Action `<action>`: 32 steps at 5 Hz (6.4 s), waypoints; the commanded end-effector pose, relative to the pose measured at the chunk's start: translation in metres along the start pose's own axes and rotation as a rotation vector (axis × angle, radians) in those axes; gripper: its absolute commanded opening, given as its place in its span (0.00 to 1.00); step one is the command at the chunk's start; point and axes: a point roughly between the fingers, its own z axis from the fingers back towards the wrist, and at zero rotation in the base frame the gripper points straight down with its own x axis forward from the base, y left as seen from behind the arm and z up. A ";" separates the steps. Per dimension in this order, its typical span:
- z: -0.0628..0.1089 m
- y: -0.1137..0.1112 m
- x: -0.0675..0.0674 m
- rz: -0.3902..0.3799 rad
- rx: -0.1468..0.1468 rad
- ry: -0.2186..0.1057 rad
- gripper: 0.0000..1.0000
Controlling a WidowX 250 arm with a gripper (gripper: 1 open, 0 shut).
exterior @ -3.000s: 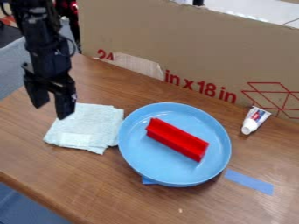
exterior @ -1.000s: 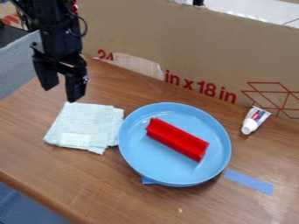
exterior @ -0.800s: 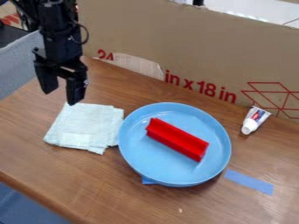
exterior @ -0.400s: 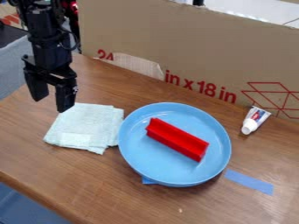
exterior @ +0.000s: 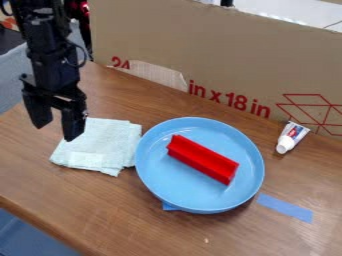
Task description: Move the red object from the cloth to the blue plate
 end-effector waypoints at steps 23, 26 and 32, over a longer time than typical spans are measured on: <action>-0.002 -0.169 0.071 -0.903 0.183 -0.215 1.00; 0.013 -0.154 0.086 -0.775 0.289 -0.344 1.00; 0.017 -0.124 0.079 -0.682 0.182 -0.409 0.00</action>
